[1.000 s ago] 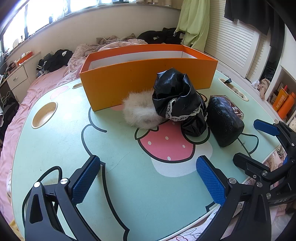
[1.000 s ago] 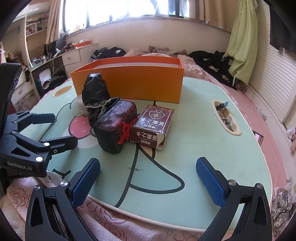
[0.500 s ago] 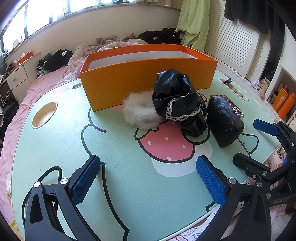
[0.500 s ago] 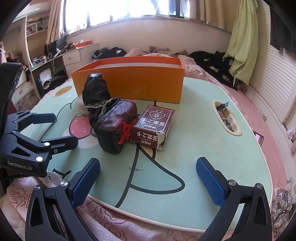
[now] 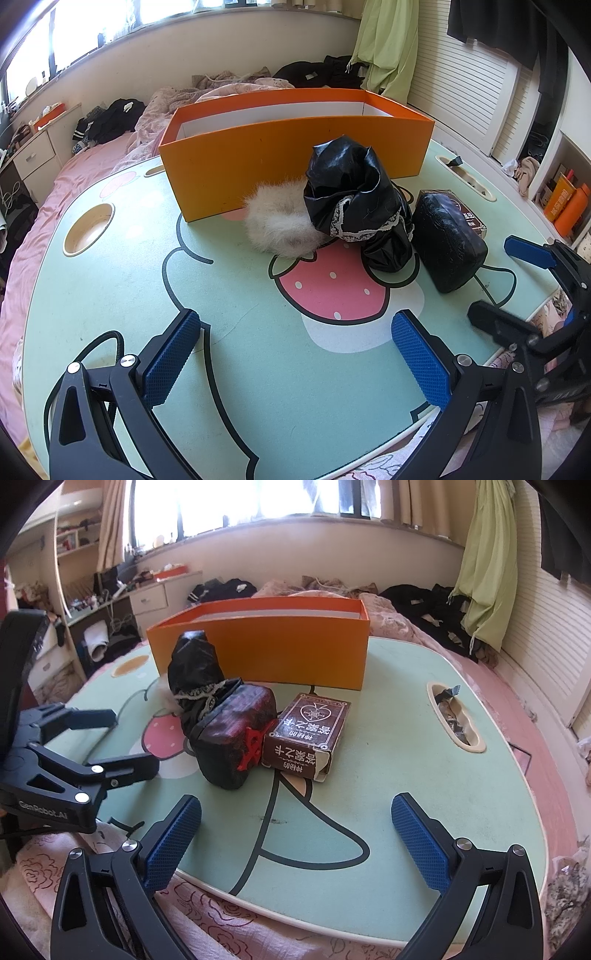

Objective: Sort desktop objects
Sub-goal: 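Grasp the brown printed card box with the right gripper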

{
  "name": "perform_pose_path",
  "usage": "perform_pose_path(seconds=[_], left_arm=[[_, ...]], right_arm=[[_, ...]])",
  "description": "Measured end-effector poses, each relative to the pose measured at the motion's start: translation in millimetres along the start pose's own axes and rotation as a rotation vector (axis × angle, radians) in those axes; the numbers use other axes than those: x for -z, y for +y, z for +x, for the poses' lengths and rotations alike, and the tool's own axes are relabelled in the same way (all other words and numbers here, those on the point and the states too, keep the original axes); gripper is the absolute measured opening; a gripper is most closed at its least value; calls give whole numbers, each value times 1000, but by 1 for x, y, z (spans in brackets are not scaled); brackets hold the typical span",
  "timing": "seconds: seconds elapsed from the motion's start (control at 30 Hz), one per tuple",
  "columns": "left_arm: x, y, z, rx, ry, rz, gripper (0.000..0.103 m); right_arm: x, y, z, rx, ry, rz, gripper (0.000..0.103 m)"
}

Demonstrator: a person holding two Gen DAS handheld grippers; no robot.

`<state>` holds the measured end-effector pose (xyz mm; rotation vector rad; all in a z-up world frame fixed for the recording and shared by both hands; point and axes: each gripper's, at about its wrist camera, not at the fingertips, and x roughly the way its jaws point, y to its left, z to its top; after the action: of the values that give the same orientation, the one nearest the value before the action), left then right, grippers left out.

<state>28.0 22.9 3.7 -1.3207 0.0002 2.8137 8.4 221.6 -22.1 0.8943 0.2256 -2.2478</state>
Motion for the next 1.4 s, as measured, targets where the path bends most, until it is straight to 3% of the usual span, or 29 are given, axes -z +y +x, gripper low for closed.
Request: perform_pose_path(seconds=[0.1,0.3,0.47,0.5,0.63,0.7,0.77,0.8,0.87,0.9,1.1,1.27,1.4], left_arm=[[-1,0,0,1,0,-1,103],[0,0,0,2,0,-1,103],[0,-1,0,1,0,-1,103],[0,0,0,1,0,-1,103],[-1,-2,-1,1,0,0,103],[-1,-2,-2,1,-1,-1,103],[-1,-3,-3,-1,0,2,103],[-3,-1,-4,-1,-1,3,103],[-4,-1,-5,0,-1,3,103],[-3,-1,-5,1,-1,3,103],[-5,-1,-5,2,-4,3,103],[-7,-2,-14,21,-43,10,103],[-16,-10,-37,120,-121,17,102]], right_arm=[[-8,-10,-2,10,-26,34,89],[-38,-35,0,-6,-60,172,81],[-56,-28,28,57,39,115,74],[-58,-26,31,61,48,103,69],[-62,-16,35,98,64,40,68],[-56,-11,47,107,132,-12,64],[-50,-10,45,89,100,-12,62],[-49,-10,43,88,97,-9,58],[-50,-13,39,88,96,-4,21],[-50,-15,38,97,95,-3,17],[-37,-34,18,-9,15,108,17],[-27,-51,-6,-41,-75,168,17],[-29,-67,-17,-22,-90,210,17]])
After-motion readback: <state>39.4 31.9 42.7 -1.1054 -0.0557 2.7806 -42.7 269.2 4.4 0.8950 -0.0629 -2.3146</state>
